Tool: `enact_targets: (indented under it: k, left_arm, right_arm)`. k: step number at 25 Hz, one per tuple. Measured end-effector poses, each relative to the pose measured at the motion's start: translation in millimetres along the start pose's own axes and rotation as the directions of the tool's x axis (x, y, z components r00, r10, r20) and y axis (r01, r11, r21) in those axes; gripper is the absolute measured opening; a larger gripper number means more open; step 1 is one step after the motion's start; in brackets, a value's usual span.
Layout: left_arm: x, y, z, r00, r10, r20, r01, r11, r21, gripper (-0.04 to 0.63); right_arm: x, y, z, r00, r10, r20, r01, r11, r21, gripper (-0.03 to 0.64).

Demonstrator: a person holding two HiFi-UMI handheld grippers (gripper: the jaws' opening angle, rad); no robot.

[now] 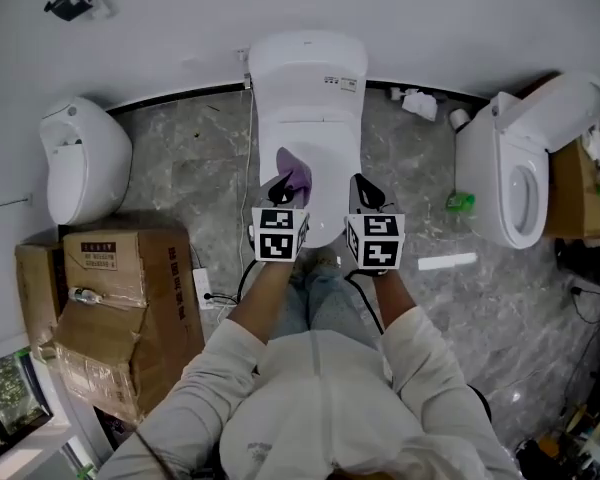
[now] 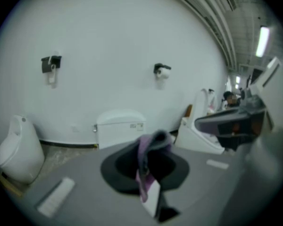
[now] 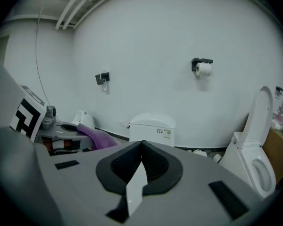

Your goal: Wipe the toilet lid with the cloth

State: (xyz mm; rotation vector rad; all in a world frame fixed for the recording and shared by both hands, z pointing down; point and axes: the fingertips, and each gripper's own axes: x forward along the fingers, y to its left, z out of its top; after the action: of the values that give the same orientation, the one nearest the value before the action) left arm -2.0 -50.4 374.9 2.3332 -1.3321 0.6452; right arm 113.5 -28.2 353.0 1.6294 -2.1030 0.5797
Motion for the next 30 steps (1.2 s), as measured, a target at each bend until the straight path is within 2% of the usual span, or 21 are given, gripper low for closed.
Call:
enact_targets:
  k: [7, 10, 13, 16, 19, 22, 30]
  left_arm:
    - [-61, -8, 80, 0.983, -0.016, 0.182, 0.016, 1.0, 0.0, 0.012]
    - [-87, -16, 109, 0.966, -0.03, 0.257, 0.028, 1.0, 0.009, 0.012]
    - [-112, -24, 133, 0.944, -0.052, 0.327, 0.032, 0.997, 0.067, 0.012]
    - [-136, -30, 146, 0.93, -0.074, 0.361, 0.035, 0.993, 0.113, 0.012]
    - [-156, -32, 158, 0.91, -0.093, 0.404, 0.043, 0.991, 0.13, 0.012]
    - [-172, -32, 162, 0.899, -0.111, 0.424, 0.056, 0.989, 0.139, 0.012]
    - [-197, -29, 160, 0.875, -0.141, 0.463, 0.076, 0.985, 0.156, 0.012]
  right_arm:
    - [-46, 23, 75, 0.989, 0.023, 0.146, -0.018, 0.999, -0.033, 0.015]
    - [-70, 35, 101, 0.976, 0.048, 0.212, -0.044, 0.999, -0.022, 0.015]
    - [-91, 48, 126, 0.959, 0.072, 0.274, -0.052, 0.995, -0.08, 0.015]
    - [-110, 60, 146, 0.943, 0.084, 0.323, -0.045, 0.991, -0.125, 0.015]
    - [-125, 71, 157, 0.93, 0.092, 0.355, -0.057, 0.993, -0.108, 0.015]
    - [-135, 80, 157, 0.924, 0.094, 0.371, -0.067, 0.994, -0.085, 0.015]
    - [-145, 106, 153, 0.915, 0.082, 0.394, -0.033, 0.991, -0.129, 0.015]
